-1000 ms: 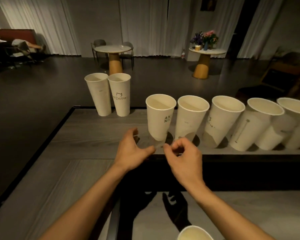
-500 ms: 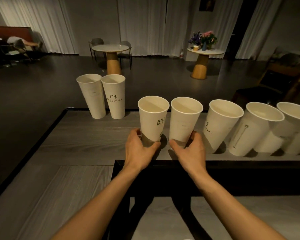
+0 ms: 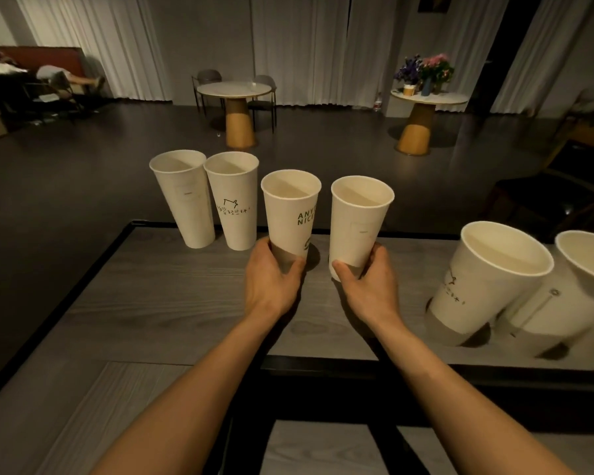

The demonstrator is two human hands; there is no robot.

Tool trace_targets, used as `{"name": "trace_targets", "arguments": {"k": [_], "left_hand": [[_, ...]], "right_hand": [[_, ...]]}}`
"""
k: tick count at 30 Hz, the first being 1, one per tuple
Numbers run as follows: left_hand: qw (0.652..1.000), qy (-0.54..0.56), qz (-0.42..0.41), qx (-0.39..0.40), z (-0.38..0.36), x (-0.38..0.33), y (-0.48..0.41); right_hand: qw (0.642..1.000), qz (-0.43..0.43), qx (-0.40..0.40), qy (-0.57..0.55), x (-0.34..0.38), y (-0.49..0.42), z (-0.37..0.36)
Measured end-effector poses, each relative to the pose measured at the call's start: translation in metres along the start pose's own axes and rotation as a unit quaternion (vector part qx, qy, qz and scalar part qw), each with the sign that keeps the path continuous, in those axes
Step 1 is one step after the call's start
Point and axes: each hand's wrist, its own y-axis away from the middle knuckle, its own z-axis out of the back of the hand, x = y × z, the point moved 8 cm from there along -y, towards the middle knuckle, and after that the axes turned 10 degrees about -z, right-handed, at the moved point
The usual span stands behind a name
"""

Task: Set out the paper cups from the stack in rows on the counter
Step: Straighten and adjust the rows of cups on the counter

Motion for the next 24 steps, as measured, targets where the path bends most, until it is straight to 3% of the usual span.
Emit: {"name": "trace_targets", "arguments": {"k": [17, 24], "left_hand": [[0.999, -0.041, -0.006, -0.021, -0.032, 0.021, -0.061], [0.998, -0.069, 0.01, 0.005, -0.03, 0.024, -0.056]], "right_hand": [[0.998, 0.05, -0.01, 0.038, 0.01, -0.072, -0.035], [0.996, 0.01, 0.009, 0.089, 0.0, -0.068, -0.035]]}}
